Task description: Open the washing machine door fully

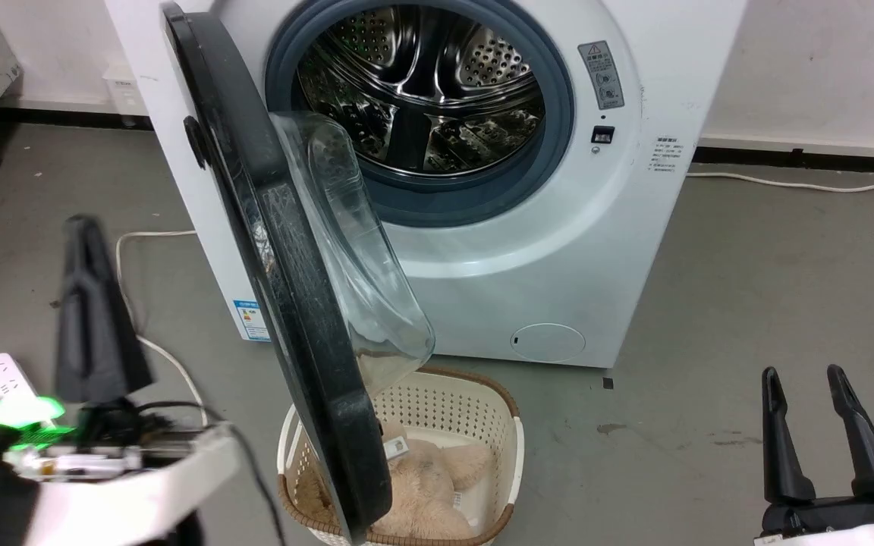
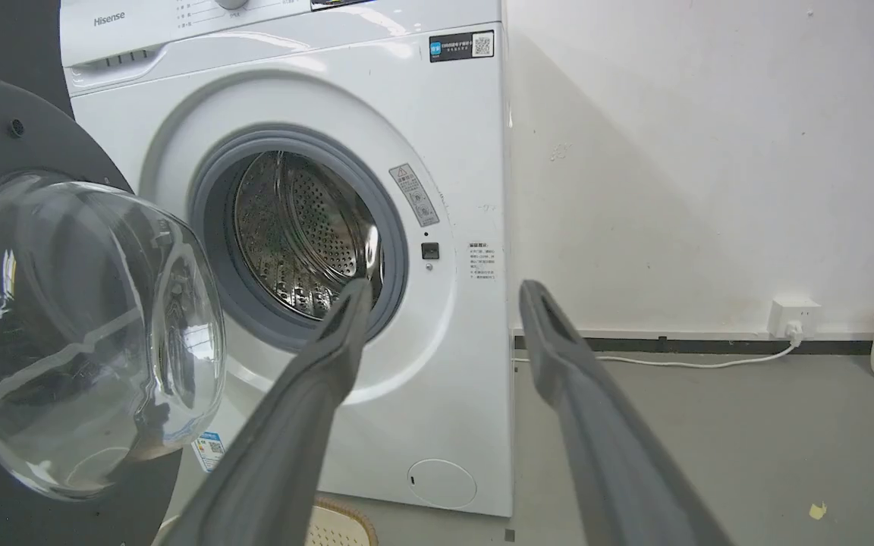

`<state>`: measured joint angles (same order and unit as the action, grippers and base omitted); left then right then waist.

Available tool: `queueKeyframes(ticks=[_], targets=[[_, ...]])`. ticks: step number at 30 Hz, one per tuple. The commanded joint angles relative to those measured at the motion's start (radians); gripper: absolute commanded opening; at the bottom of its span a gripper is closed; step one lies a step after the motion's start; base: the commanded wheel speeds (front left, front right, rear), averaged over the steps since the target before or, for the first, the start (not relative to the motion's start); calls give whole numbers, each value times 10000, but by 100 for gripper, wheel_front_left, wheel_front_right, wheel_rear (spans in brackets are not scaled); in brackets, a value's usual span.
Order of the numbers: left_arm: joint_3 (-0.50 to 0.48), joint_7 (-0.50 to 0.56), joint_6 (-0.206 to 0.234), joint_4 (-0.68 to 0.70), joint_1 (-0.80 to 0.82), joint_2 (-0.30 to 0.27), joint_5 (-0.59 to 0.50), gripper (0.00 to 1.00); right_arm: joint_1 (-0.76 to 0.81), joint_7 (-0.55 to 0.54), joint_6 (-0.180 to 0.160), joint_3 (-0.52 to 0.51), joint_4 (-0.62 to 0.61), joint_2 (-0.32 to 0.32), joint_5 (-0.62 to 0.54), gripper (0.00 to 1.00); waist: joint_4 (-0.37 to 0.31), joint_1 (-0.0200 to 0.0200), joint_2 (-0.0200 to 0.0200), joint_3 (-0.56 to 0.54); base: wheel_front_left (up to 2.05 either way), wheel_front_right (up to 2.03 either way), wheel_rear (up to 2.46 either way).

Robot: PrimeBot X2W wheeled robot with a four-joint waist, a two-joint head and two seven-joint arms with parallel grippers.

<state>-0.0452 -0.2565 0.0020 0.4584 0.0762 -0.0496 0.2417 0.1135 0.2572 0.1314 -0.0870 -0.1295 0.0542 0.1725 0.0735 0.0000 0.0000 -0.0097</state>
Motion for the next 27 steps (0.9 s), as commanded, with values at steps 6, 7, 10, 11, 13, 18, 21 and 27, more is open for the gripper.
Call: queueKeyframes(ticks=[6,7,10,11,13,18,21,27], targets=[[1192,77,-339,541,172,-44,-565,0,-33,45,-7,74,115,-39,238,100,-70,0,0,26,0,0,0],[1454,160,-358,607,146,-42,-675,0,-29,45,-7,69,125,-39,275,100,-76,0,0,38,0,0,0],[2257,483,-467,633,16,-49,-1081,0,-23,45,-7,43,123,-39,378,100,-71,0,0,89,0,0,0],[2510,577,-491,600,-44,-44,-1048,0,-27,45,-7,12,115,-39,422,100,-54,0,0,122,0,0,0],[2986,776,-571,450,-186,-40,-1055,0,-47,45,-7,-26,122,-39,468,100,-29,0,0,171,0,0,0],[3977,1150,-691,-181,-673,-31,-861,0,-106,45,-7,-65,182,-39,547,100,52,0,0,270,0,0,0],[4414,1307,-703,-831,-984,-25,-646,0,-136,45,-7,-54,251,-39,653,100,96,0,0,307,0,0,0],[4830,1576,-734,-2489,-1336,-21,-200,0,-199,45,-7,40,329,-39,720,100,120,0,0,375,0,0,0]])
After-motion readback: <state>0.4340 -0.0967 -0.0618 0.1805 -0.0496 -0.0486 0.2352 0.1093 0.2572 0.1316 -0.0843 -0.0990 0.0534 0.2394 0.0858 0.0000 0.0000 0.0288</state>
